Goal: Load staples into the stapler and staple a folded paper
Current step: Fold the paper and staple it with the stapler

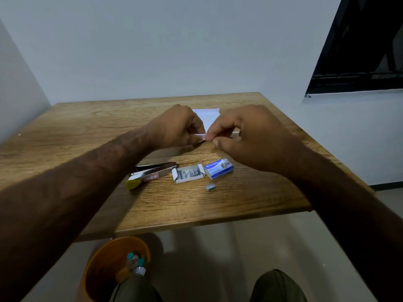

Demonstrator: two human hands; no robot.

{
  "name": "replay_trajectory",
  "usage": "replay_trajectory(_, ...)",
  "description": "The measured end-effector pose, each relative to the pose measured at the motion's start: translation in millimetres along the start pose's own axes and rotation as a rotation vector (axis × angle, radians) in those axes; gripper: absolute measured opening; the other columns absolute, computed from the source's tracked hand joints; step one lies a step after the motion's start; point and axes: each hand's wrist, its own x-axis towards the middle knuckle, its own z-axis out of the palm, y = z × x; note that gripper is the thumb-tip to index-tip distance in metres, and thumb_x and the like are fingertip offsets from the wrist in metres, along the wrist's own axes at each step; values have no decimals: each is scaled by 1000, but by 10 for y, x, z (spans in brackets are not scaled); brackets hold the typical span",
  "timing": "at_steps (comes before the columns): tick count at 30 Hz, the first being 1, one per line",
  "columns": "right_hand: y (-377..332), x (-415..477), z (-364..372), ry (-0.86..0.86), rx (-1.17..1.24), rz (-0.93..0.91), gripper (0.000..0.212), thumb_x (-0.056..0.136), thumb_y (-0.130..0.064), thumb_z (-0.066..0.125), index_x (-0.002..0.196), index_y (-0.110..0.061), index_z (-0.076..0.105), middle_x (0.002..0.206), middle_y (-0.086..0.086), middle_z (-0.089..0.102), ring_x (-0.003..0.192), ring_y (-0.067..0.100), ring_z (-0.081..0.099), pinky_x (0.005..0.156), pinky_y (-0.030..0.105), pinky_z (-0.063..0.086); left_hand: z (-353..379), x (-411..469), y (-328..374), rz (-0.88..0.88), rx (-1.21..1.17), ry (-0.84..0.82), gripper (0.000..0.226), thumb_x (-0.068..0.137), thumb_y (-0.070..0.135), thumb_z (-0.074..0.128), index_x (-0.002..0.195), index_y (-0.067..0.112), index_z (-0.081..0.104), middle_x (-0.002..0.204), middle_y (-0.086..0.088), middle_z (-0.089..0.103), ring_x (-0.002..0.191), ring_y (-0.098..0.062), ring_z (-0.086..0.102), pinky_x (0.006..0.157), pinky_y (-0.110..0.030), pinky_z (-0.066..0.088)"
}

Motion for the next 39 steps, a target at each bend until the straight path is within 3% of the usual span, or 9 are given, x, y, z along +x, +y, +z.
replay_trajectory(3, -223, 74, 146, -61, 63, -52, 18, 84, -14, 72, 92, -27, 82, 82, -11, 76, 79, 6, 68, 76, 22, 50, -36, -149, -71, -50, 4, -13, 16, 75, 12, 74, 63, 13, 63, 63, -8, 69, 59, -20, 55, 55, -25, 43)
replay_trajectory(7, -437, 151, 393, -228, 62, -88, 13, 87, -24, 71, 97, -28, 80, 89, -13, 76, 83, -2, 63, 73, 22, 49, -115, -296, -198, -80, -57, -20, 39, 67, -6, 66, 53, 29, 56, 61, 1, 66, 58, -10, 56, 51, -9, 38)
replay_trajectory(11, -573, 215, 655, -316, -62, -147, 30, 90, -43, 68, 119, -34, 70, 108, -12, 71, 102, 9, 60, 80, 29, 48, -184, -417, -325, -70, -89, -51, 23, 72, -10, 64, 81, 5, 78, 80, -12, 76, 79, -30, 73, 69, -34, 55)
replay_trajectory(14, -656, 229, 792, -326, -148, -218, 38, 90, -49, 65, 124, -33, 65, 113, -8, 70, 106, 15, 60, 82, 34, 50, -168, -470, -372, -102, -152, -14, 22, 79, -11, 66, 90, 3, 81, 87, -15, 77, 84, -36, 73, 75, -45, 57)
replay_trajectory(23, -732, 307, 1053, -305, -187, -293, 37, 92, -36, 67, 127, -27, 62, 118, -5, 69, 110, 17, 60, 75, 29, 32, -91, -463, -429, -125, -206, 58, 10, 83, 3, 79, 93, 6, 82, 91, -12, 77, 84, -30, 73, 73, -40, 58)
replay_trajectory(29, -761, 292, 900, -339, -122, -313, 32, 94, -24, 65, 125, -23, 66, 114, -4, 69, 108, 16, 59, 82, 33, 41, -58, -490, -427, -120, -277, 121, 8, 81, 4, 80, 89, 6, 82, 86, -15, 75, 82, -35, 70, 72, -49, 56)
replay_trajectory(34, -637, 222, 310, -145, 24, -217, 37, 84, -23, 74, 120, -20, 71, 109, -2, 72, 101, 14, 63, 89, 34, 47, -152, -476, -309, -26, -291, 245, 43, 69, 34, 64, 78, -7, 68, 79, -22, 67, 79, -30, 67, 66, -54, 51)
replay_trajectory(37, -279, 162, -106, -35, 207, -71, 27, 88, -16, 71, 115, -19, 73, 97, -2, 73, 84, 10, 67, 77, 31, 54, -124, -342, -150, 43, -33, 313, 25, 82, 25, 76, 91, 1, 77, 87, -18, 67, 84, -36, 66, 70, -50, 51)
replay_trajectory(39, 14, 88, -283, -26, 481, 152, 21, 95, -9, 65, 113, -16, 72, 101, 8, 71, 87, 20, 74, 76, 37, 60, -66, -214, -36, 89, 80, 393, 15, 84, 14, 76, 95, 6, 80, 86, -15, 66, 84, -34, 63, 71, -45, 51)
